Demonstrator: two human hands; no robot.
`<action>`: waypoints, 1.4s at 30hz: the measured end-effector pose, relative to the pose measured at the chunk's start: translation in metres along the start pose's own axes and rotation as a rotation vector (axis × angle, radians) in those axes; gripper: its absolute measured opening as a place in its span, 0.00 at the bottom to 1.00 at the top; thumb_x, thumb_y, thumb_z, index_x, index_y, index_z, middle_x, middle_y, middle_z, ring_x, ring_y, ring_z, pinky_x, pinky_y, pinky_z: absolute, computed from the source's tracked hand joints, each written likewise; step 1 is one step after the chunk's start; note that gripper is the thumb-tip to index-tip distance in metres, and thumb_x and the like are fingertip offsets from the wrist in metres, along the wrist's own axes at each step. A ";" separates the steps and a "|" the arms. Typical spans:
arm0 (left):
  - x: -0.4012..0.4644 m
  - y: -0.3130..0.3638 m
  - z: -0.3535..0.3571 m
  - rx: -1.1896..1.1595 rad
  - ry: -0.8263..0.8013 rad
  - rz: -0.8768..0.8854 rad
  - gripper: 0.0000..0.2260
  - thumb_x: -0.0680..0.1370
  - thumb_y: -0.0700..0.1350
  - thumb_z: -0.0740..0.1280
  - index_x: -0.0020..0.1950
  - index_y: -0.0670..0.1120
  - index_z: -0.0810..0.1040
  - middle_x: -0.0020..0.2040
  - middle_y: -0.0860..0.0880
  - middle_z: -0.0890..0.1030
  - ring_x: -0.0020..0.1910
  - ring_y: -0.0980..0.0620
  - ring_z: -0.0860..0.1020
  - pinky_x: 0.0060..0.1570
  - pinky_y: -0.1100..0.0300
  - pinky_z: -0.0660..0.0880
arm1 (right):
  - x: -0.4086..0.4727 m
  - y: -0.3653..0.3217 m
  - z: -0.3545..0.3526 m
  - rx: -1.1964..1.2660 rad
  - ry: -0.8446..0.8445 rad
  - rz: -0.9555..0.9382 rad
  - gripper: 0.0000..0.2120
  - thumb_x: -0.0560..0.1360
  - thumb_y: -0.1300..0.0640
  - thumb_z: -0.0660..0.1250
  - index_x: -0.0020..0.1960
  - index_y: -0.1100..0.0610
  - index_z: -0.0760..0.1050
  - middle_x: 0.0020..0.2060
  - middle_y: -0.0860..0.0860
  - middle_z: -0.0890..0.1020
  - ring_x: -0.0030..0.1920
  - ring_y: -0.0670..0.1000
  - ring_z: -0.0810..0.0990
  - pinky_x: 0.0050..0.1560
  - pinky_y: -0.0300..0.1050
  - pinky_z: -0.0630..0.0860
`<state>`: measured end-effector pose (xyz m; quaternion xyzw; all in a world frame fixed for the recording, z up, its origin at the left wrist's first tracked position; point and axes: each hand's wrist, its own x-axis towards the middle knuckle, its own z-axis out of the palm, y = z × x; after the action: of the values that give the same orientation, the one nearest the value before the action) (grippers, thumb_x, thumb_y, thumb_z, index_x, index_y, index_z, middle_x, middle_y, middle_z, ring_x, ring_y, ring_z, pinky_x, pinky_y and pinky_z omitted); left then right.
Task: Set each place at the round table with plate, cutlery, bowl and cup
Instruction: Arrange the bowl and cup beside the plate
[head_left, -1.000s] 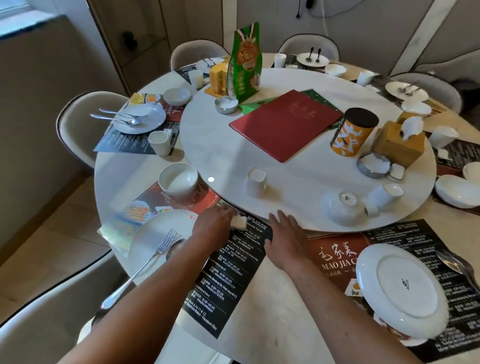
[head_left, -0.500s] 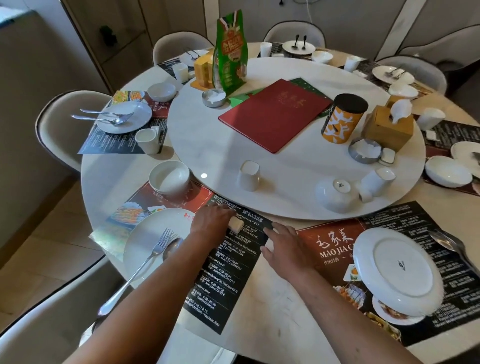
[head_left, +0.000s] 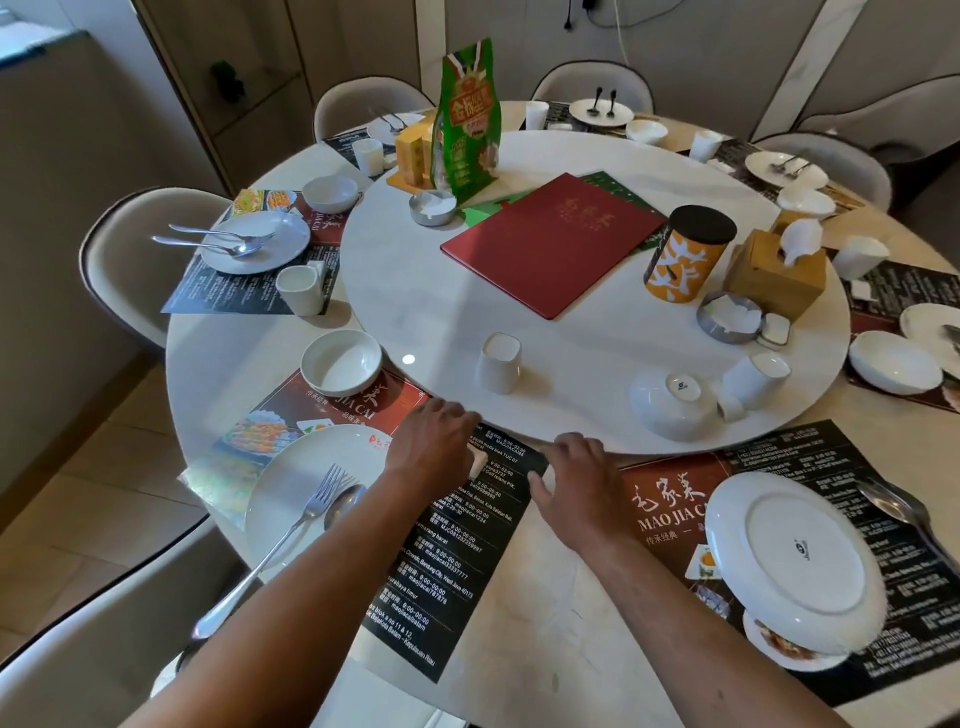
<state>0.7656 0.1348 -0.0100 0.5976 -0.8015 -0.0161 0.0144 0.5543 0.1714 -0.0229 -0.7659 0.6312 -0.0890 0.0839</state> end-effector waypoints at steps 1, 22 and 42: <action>0.005 0.003 -0.005 -0.007 0.052 0.007 0.21 0.80 0.47 0.63 0.74 0.51 0.72 0.67 0.47 0.77 0.67 0.46 0.73 0.65 0.51 0.71 | 0.005 0.002 -0.003 -0.002 0.034 0.014 0.17 0.78 0.45 0.64 0.63 0.51 0.77 0.61 0.50 0.76 0.60 0.52 0.72 0.56 0.49 0.74; 0.122 0.056 -0.038 0.882 -0.213 0.198 0.19 0.83 0.46 0.63 0.74 0.44 0.70 0.68 0.40 0.71 0.65 0.40 0.74 0.64 0.47 0.71 | 0.030 0.039 -0.020 -0.073 -0.260 0.045 0.39 0.75 0.50 0.68 0.81 0.50 0.52 0.79 0.50 0.55 0.76 0.56 0.58 0.72 0.52 0.65; -0.005 0.080 -0.020 -0.775 0.089 -0.365 0.38 0.74 0.60 0.72 0.79 0.50 0.61 0.69 0.45 0.72 0.66 0.44 0.73 0.59 0.51 0.71 | -0.033 0.037 -0.017 0.125 -0.120 0.109 0.29 0.76 0.53 0.68 0.74 0.46 0.64 0.74 0.45 0.61 0.74 0.51 0.59 0.68 0.48 0.68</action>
<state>0.6917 0.1624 0.0135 0.6802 -0.6160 -0.2922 0.2693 0.5086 0.1963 -0.0164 -0.7277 0.6590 -0.0776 0.1736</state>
